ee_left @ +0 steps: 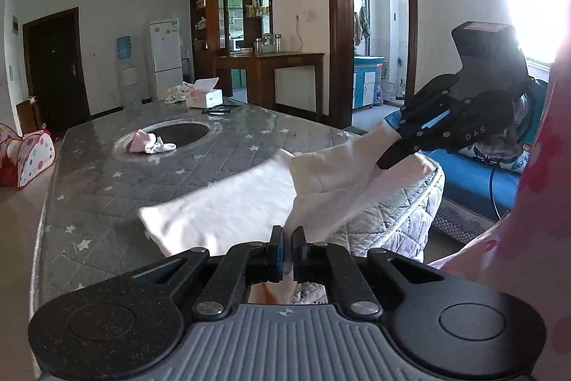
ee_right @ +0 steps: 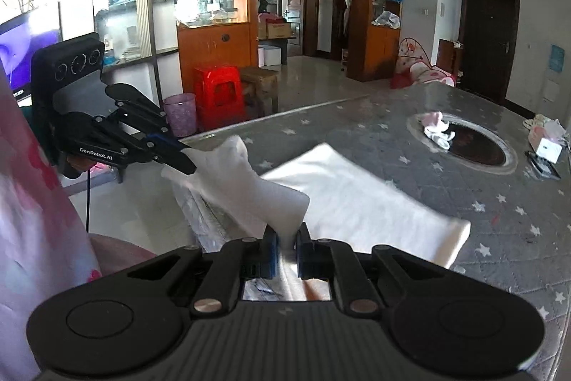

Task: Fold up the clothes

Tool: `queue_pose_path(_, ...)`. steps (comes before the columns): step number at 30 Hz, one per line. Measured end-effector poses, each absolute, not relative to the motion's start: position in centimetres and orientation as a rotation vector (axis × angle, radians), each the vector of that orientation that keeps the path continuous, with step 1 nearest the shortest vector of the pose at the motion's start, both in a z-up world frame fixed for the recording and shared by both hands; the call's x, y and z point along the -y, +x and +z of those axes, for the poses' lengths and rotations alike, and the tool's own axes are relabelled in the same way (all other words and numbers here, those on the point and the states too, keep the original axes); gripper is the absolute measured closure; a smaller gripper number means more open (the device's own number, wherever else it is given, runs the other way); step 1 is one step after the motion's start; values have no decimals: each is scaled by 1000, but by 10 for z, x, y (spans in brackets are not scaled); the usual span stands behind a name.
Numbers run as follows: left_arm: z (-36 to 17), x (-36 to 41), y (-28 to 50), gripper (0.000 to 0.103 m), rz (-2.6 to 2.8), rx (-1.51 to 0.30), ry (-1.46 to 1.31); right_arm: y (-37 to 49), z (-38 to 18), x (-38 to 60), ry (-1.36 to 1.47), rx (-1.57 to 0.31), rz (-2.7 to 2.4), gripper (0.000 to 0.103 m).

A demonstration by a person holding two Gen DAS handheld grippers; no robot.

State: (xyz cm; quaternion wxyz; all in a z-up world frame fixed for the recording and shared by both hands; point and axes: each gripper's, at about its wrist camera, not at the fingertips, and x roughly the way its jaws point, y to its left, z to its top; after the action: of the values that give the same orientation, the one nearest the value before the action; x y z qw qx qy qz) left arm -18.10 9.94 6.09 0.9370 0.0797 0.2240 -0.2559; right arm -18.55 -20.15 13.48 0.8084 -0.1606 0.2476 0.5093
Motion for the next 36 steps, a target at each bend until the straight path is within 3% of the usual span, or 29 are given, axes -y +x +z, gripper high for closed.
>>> queue_pose_path(12,63,-109,-88,98,-452,-465,160,-99,134,177,-331,-528,1004,95)
queue_pose_path(23,11,-109,11,97,-327,-594,177,-20,69,140,-334,-605,863,93)
queue_pose_path(28,-9,-106,31,95,-278,-635,179,0,39,136,-272,-651,791,84)
queue_pose_path(36,-11,-103,32,95,-265,-640,189,4,36,138,-259,-663,800,84)
